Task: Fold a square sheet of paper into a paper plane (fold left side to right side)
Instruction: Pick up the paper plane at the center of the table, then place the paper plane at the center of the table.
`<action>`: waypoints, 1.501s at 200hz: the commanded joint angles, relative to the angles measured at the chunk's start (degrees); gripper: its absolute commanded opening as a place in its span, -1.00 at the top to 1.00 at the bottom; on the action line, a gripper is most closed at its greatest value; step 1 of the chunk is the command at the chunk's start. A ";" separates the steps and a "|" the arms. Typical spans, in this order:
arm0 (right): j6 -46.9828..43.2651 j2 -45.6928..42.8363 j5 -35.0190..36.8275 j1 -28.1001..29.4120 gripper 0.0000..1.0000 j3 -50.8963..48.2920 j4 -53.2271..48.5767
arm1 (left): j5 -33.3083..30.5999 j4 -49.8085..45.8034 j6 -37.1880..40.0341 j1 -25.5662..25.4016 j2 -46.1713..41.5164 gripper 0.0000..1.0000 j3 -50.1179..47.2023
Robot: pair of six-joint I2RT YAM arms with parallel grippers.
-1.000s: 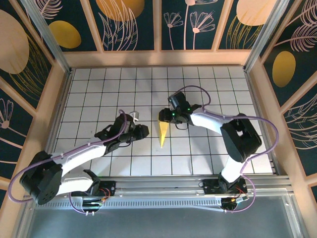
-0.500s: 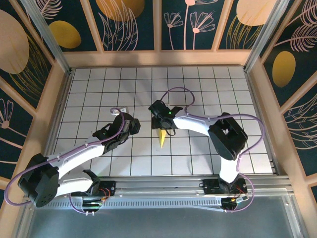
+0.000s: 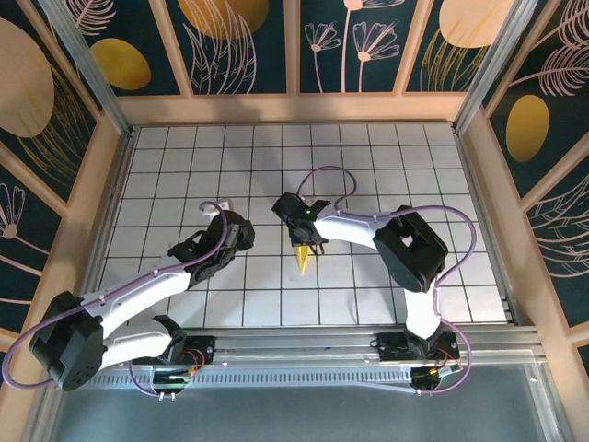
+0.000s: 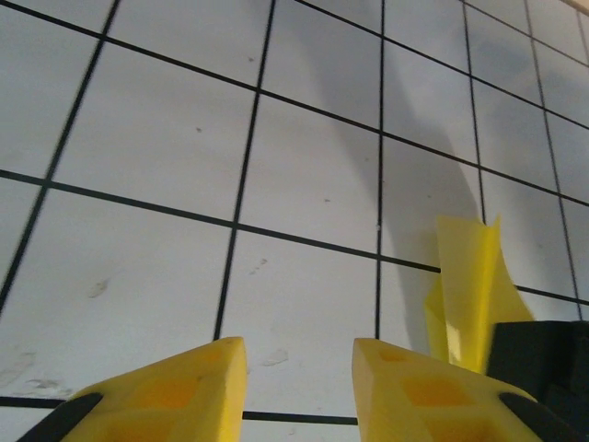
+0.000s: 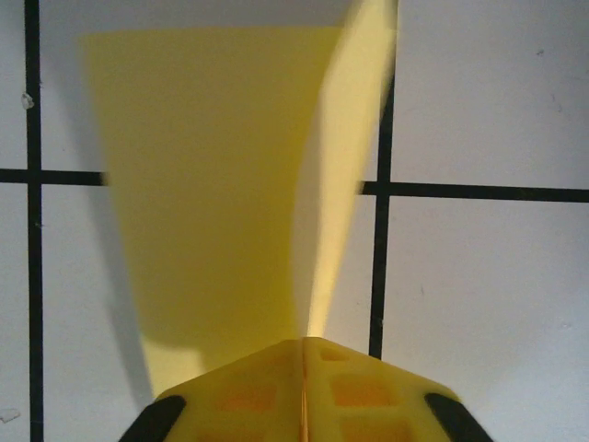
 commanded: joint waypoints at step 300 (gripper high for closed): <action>8.51 -13.69 -41.94 -5.17 1.00 -16.42 50.43 | -2.51 5.88 1.81 0.30 -30.21 -0.98 -9.00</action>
